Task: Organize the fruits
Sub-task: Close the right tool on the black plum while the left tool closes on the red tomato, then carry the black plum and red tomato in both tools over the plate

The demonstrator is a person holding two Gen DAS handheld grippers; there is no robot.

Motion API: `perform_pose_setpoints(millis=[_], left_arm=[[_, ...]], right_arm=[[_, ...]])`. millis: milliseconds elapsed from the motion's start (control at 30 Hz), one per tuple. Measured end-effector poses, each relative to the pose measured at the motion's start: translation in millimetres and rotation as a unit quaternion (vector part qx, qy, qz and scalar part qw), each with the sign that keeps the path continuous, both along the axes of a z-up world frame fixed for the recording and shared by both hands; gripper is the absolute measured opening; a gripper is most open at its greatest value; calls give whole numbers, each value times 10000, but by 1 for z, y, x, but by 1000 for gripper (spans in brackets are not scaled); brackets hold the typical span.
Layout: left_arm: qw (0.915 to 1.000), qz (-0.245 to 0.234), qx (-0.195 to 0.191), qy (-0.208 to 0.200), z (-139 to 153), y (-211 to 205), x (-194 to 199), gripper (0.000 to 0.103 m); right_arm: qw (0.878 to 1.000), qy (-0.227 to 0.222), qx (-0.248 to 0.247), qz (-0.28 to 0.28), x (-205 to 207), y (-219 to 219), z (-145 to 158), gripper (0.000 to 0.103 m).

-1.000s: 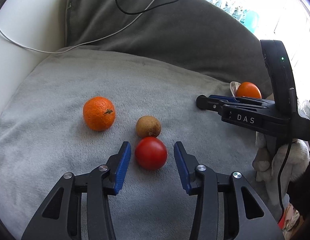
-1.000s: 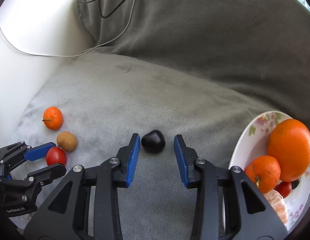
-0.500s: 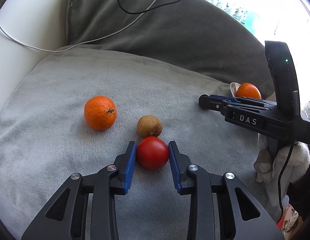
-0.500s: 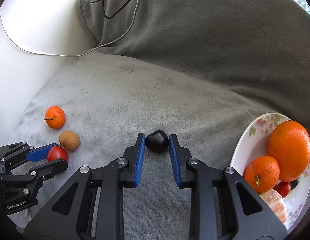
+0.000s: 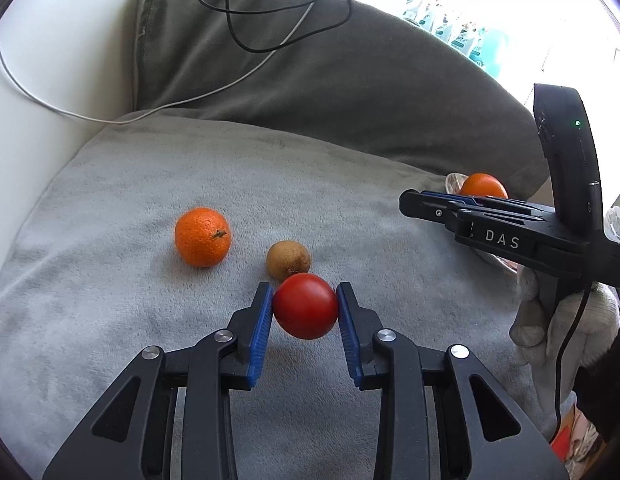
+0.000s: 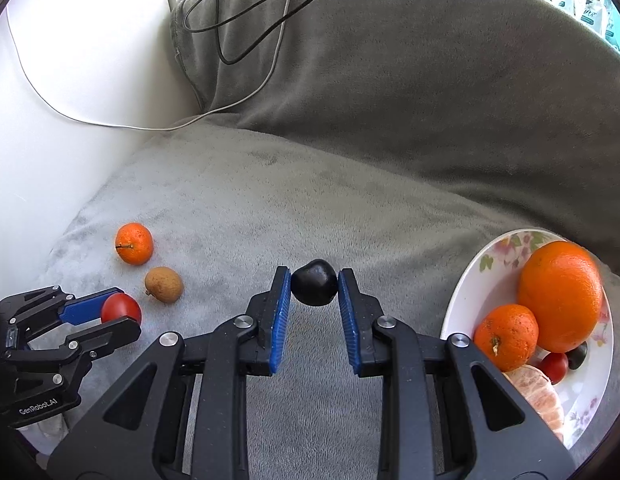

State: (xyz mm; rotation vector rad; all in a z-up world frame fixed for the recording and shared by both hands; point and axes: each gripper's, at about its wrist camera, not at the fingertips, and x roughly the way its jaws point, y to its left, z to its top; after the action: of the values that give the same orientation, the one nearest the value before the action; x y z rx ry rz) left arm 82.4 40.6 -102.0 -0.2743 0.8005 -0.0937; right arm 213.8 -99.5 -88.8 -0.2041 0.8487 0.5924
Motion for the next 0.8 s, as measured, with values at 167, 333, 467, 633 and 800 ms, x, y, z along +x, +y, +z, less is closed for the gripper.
perform_pose_setpoints(millis=[167,333,467,633,800], left_arm=[[9999,-74,20,-112,9,-8,-4,30],[9996,-206,31,-211,17,-22,-4,30],[9991,-312,34,-275,22,-34,-2,30],[9985,-434,12,-332,26,-48,2,30],[9977,-574,-19,-373,29,-64,9,30]], right_arm=[[9999,-95,65,2,-7,-8,9,25],[9996,-192,188,-71,-16,-24,21,25],[9992,-238,287,-152,-19,-38,28,25],[9984,-359,347,-281,-24,-59,39,25],[9969,-431,418,-499,-25,-84,47,25]])
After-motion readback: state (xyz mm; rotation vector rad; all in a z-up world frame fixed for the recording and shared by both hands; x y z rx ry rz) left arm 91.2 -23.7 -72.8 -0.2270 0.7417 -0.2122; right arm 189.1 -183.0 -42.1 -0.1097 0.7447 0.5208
